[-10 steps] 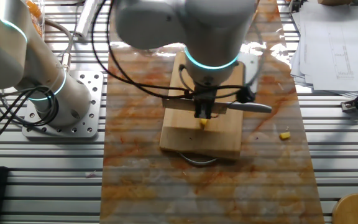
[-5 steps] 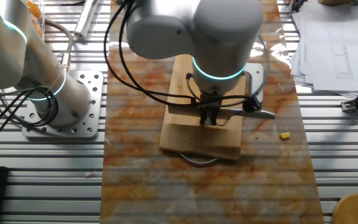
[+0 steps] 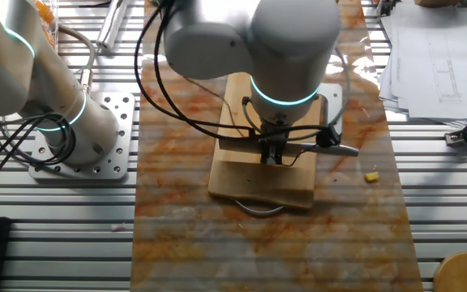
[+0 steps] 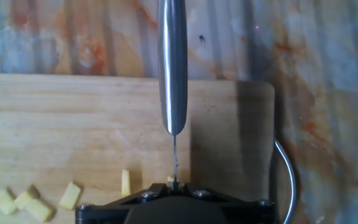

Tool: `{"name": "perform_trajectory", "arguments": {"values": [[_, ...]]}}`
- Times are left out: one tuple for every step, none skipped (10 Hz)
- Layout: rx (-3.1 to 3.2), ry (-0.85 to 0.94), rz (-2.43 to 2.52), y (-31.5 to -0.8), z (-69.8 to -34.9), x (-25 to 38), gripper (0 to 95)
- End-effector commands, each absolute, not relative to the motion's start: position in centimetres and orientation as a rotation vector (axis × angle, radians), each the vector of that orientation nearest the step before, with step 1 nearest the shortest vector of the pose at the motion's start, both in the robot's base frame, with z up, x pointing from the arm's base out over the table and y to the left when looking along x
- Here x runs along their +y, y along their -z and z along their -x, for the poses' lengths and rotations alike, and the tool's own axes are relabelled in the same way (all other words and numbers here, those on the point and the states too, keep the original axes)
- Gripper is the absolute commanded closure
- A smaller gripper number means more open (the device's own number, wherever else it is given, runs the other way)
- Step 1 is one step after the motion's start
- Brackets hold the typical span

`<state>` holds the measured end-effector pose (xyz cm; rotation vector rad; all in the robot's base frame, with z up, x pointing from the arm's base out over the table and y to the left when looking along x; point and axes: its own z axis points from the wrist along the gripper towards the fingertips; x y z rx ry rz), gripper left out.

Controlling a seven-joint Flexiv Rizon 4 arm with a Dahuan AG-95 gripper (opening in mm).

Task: Chop the potatoes

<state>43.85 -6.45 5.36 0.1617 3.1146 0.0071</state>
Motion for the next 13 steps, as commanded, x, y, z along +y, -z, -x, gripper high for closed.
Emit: {"name": "perform_trajectory", "arguments": {"values": [[3.117, 0.0, -0.162, -4.8, -43.7, -6.5, 95.0], [3.115, -0.001, -0.165, -4.5, -43.8, -6.6, 95.0], [3.106, -0.008, -0.168, -3.8, -44.1, -6.6, 95.0], [3.11, -0.003, -0.165, -3.6, -44.1, -6.6, 95.0], [3.109, -0.003, -0.158, -3.3, -44.2, -6.6, 95.0], [3.126, -0.008, -0.161, -3.3, -44.2, -6.6, 95.0], [3.117, 0.012, -0.148, -3.4, -44.1, -6.6, 95.0], [3.101, -0.015, -0.155, -3.4, -44.1, -6.6, 95.0], [3.099, -0.006, -0.152, -3.9, -44.0, -6.5, 95.0], [3.125, 0.004, -0.146, -5.2, -43.6, -6.5, 95.0], [3.118, -0.015, -0.119, -6.6, -43.0, -7.2, 95.0], [3.112, -0.018, -0.118, -6.9, -42.7, -7.7, 95.0], [3.112, -0.018, -0.116, -7.0, -42.7, -7.9, 95.0]]}}
